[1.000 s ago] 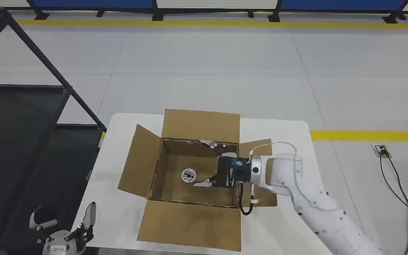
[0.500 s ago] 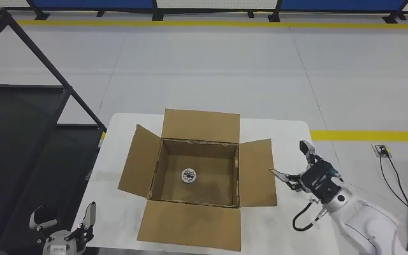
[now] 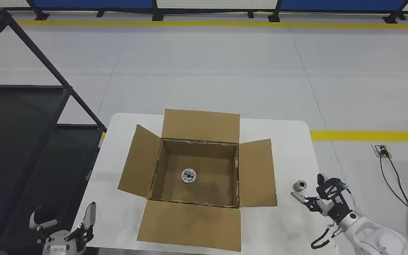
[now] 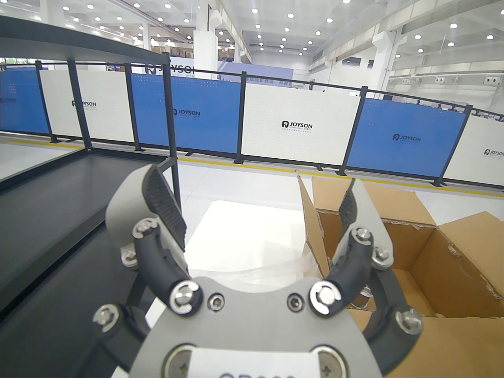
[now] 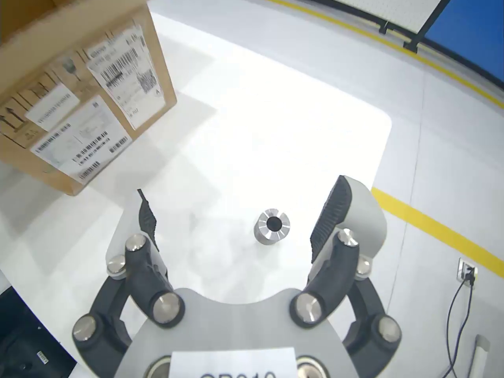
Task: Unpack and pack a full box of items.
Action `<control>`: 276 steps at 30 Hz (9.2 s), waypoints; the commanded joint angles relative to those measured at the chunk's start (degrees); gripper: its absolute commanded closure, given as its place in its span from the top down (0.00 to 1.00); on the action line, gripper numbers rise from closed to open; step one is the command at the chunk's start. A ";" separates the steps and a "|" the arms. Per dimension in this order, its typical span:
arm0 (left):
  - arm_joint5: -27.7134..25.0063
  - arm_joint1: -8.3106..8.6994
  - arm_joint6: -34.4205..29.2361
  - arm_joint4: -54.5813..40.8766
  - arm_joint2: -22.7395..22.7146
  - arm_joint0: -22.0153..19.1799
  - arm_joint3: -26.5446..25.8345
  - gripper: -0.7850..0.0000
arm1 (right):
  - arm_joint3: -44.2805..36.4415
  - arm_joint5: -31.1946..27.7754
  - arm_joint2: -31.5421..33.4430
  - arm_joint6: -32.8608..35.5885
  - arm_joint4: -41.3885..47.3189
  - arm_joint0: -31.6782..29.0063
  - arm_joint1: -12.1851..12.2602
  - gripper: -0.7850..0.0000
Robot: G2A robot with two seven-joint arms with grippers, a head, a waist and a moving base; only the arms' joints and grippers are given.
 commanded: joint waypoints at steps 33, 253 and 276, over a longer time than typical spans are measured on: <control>0.00 0.00 0.00 0.00 0.00 0.00 0.00 1.00 | 12.93 0.87 -3.96 5.57 4.88 12.65 0.07 0.00; -3.68 7.01 -61.90 -23.62 21.24 -38.82 18.21 1.00 | 30.64 -3.85 -46.97 45.04 72.82 52.43 -10.76 1.00; 0.04 7.06 -59.59 -23.34 22.41 -39.28 17.89 1.00 | 25.68 -2.42 -45.58 39.56 61.24 50.41 -10.33 1.00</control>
